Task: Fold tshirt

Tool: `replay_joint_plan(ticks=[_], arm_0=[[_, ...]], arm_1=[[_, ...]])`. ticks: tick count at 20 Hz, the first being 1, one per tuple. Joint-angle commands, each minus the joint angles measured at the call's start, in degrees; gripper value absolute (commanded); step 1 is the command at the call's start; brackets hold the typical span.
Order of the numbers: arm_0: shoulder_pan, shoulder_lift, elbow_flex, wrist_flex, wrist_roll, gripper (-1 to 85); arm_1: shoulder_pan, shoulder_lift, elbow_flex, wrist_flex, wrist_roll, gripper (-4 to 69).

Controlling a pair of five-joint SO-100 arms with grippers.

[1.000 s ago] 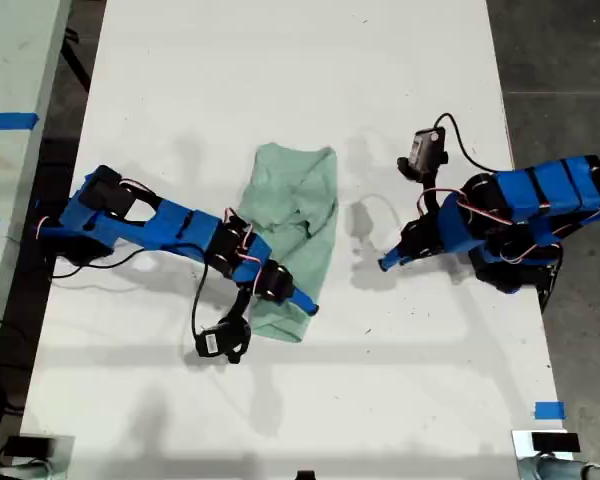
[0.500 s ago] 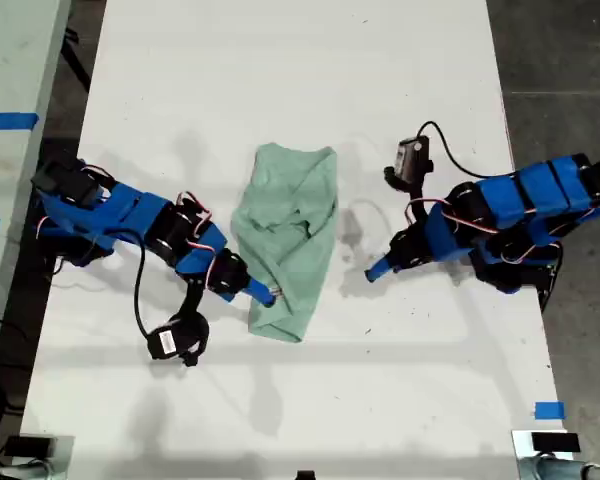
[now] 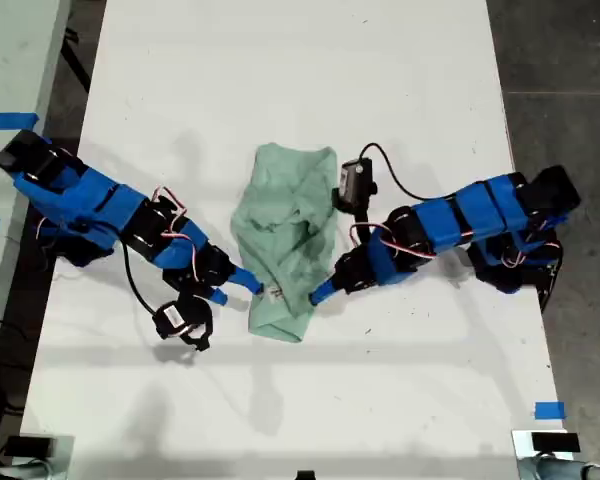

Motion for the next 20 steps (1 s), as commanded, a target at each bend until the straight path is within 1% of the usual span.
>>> replay_joint_plan(ticks=[1,4,8,14,18,20], arm_0=[[-2.5,-2.0,-3.7,-2.4,1.8,28.6],[-3.4,-6.4,-4.6,-3.4,4.4,28.5],[-3.8,-12.0,-6.1,-4.3,6.1,27.9],[-5.5,-16.9,-9.7,-4.9,12.0,27.6],[-5.4,-19.0,-10.4,-7.7,15.8,24.2],[-5.2,-21.6,-12.5,-7.6,17.7,22.5]], arm_1=[[0.1,-9.3,-16.2,4.4,0.4,31.1],[0.1,-17.8,-23.7,4.6,0.4,30.9],[0.1,-24.4,-29.4,4.0,0.2,29.9],[0.2,-29.9,-31.7,1.1,-0.8,29.1],[0.3,-32.3,-31.7,-0.9,-1.8,27.9],[0.2,-33.6,-31.7,-2.3,-1.8,27.4]])
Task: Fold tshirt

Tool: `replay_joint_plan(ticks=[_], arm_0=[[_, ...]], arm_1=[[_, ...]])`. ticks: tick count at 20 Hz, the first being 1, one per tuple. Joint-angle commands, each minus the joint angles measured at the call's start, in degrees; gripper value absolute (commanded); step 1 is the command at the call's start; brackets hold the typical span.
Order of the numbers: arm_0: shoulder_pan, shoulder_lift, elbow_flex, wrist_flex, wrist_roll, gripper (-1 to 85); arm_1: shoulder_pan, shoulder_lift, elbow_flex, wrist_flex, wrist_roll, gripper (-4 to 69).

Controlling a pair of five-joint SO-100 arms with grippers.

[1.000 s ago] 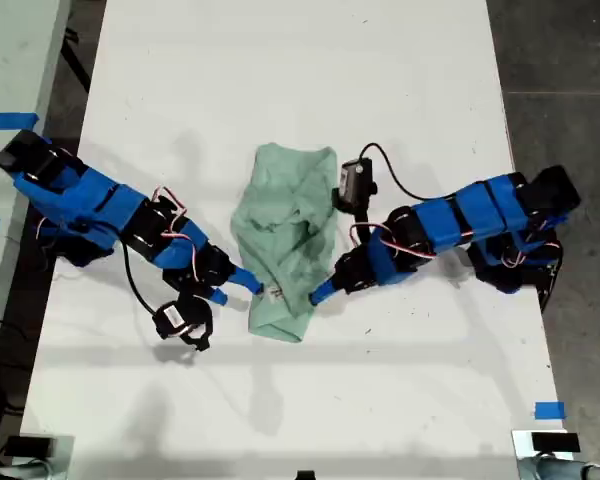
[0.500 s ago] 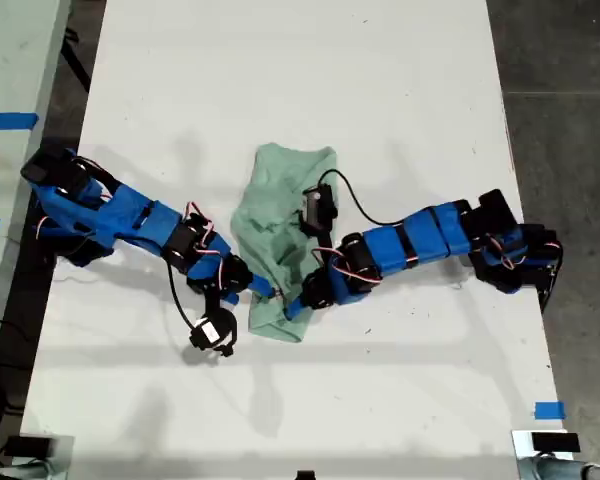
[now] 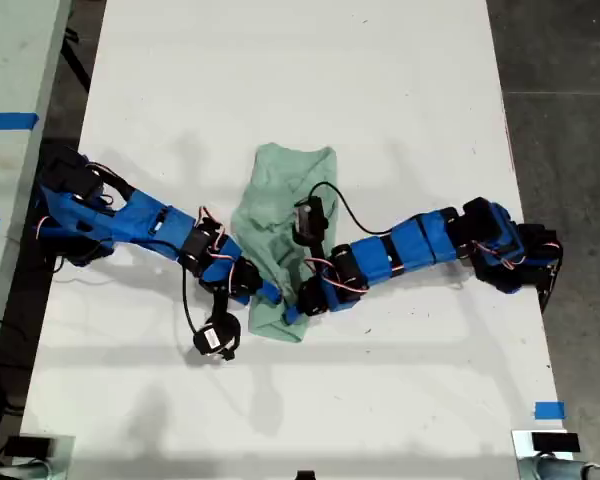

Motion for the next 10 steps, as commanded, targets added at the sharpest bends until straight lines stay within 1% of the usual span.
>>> replay_joint_plan(ticks=[1,5,7,9,10], arm_0=[[-0.4,-0.8,-4.6,-1.5,1.5,20.4],[0.1,-2.5,-4.8,-2.9,0.8,17.8],[0.7,-4.5,-4.7,-6.2,0.4,16.7],[1.1,-5.0,-4.9,-7.1,-0.4,15.6],[1.1,-5.0,-4.8,-7.4,0.2,12.3]], arm_1=[[0.2,0.3,-3.8,-2.8,-0.7,26.5],[0.2,-2.3,-3.8,-4.5,-1.9,20.4],[0.3,-4.0,-4.0,-5.1,-2.7,17.4],[0.2,-5.8,-4.1,-6.9,-3.5,14.6],[0.1,-6.7,-4.3,-7.8,-3.8,10.6]])
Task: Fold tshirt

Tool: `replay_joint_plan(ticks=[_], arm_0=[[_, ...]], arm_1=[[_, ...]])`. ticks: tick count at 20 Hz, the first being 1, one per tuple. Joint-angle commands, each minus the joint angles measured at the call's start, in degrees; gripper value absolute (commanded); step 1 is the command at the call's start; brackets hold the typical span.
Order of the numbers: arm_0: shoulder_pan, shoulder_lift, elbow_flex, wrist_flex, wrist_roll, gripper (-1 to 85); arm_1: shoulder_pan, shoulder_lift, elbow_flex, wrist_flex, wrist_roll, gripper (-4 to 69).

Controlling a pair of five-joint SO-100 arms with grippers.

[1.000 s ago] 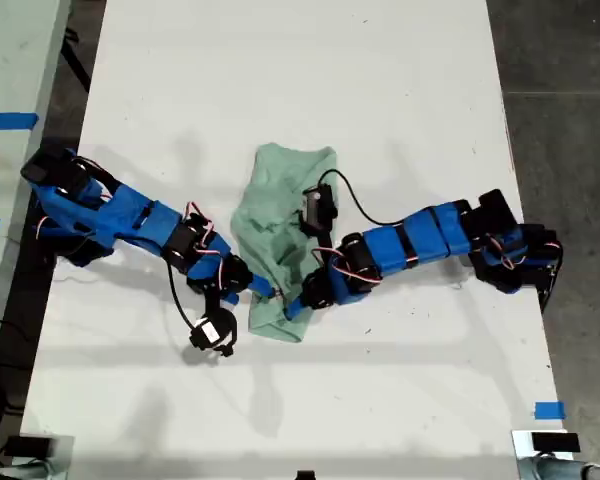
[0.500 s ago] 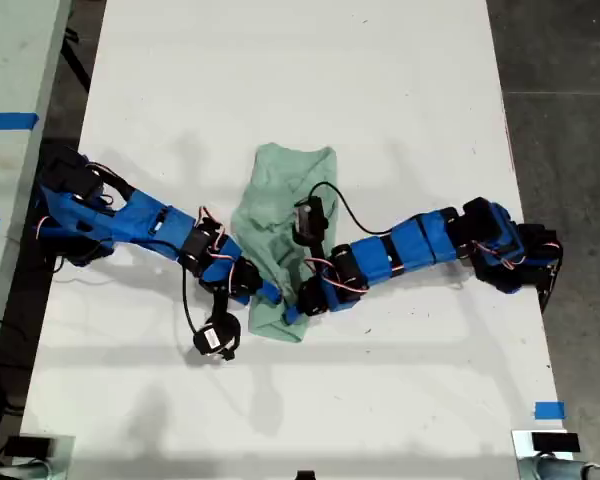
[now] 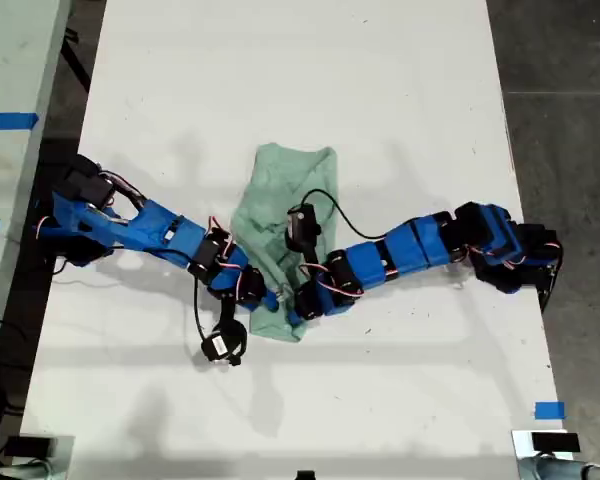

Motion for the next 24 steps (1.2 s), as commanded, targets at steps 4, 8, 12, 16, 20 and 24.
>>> replay_joint_plan(ticks=[4,8,12,16,20,24], arm_0=[[1.7,0.5,-3.1,-5.9,2.0,0.4],[3.3,2.1,-3.2,-6.7,0.6,0.0],[7.7,9.0,-4.3,-7.2,0.5,0.0],[12.0,16.9,-7.0,-6.2,0.4,0.0],[11.1,22.9,-9.8,-1.3,7.0,0.1],[5.1,26.2,-9.2,6.8,11.5,0.1]], arm_1=[[-0.4,-1.9,-3.0,-4.0,-0.9,-1.6],[-1.8,-1.2,-3.3,-4.3,-1.2,-1.5],[-4.5,6.1,-3.4,-1.9,-4.4,-1.5],[-5.4,14.2,-6.1,2.4,-7.4,-1.5],[-2.9,19.2,-7.5,3.0,-12.1,-1.5],[2.9,20.9,-7.5,5.0,-16.4,-1.5]])
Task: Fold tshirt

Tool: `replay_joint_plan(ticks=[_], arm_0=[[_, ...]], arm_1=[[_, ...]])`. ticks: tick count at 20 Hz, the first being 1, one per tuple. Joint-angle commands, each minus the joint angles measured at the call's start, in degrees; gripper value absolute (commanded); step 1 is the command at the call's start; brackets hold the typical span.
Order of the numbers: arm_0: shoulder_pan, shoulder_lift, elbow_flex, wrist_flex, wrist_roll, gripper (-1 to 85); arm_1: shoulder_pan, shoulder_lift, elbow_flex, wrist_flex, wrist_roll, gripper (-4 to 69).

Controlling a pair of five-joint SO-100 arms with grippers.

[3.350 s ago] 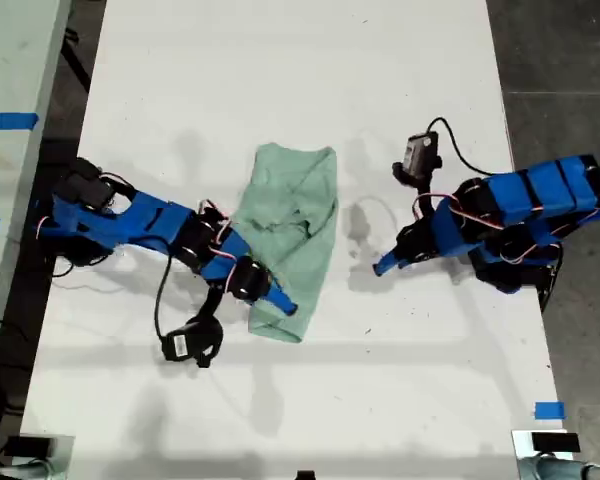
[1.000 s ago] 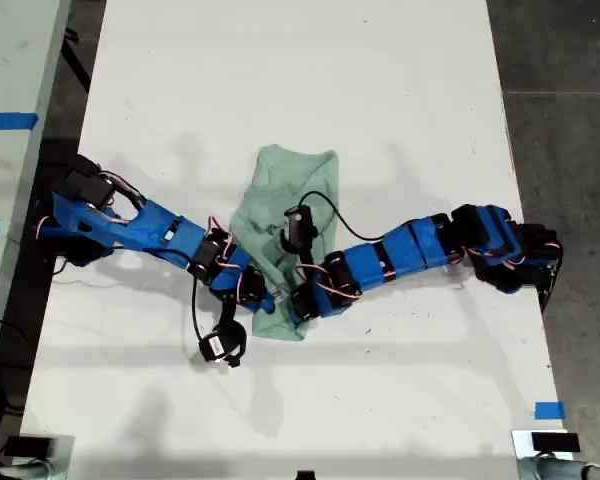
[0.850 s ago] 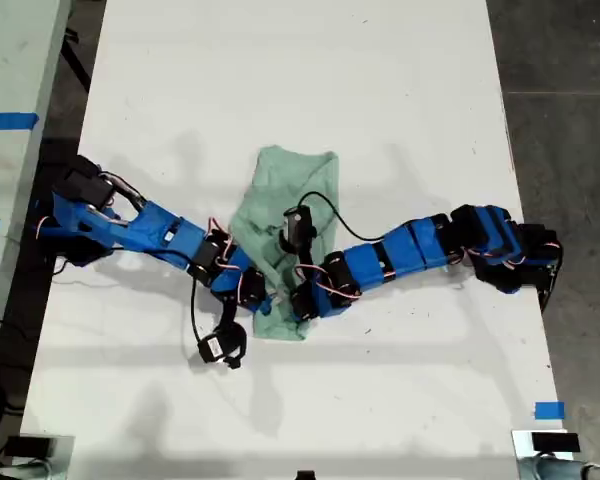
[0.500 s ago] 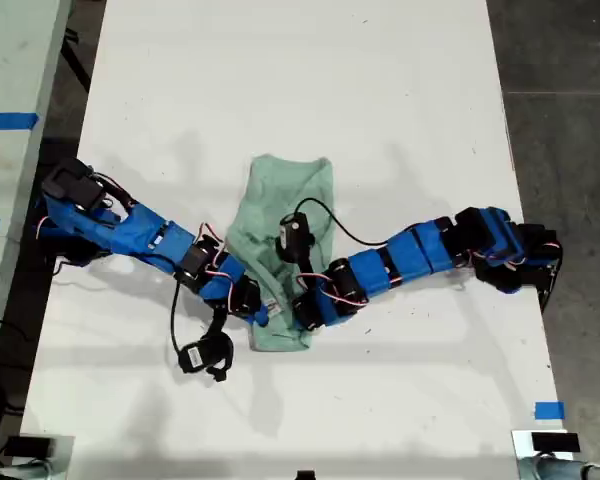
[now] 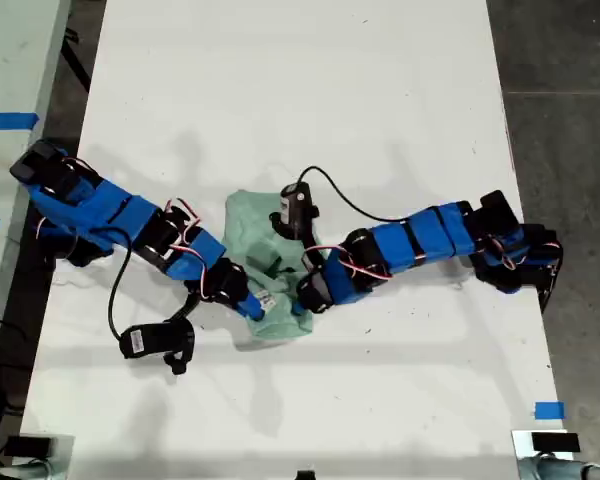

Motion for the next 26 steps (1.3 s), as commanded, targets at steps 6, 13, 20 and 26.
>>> replay_joint_plan(ticks=[6,13,20,26], arm_0=[[-15.0,19.4,13.2,-1.7,3.9,0.1],[-24.5,30.6,33.6,-11.8,6.2,1.2],[-34.0,49.0,47.8,-14.3,2.7,33.8],[-47.6,73.6,63.7,-11.2,9.1,30.3]], arm_1=[[14.0,7.6,-5.3,2.0,-9.6,-1.5],[22.4,7.7,-4.8,1.7,-13.5,1.9],[31.4,13.5,-3.1,7.6,-16.2,24.1],[42.5,25.7,6.9,12.3,-21.2,20.1]])
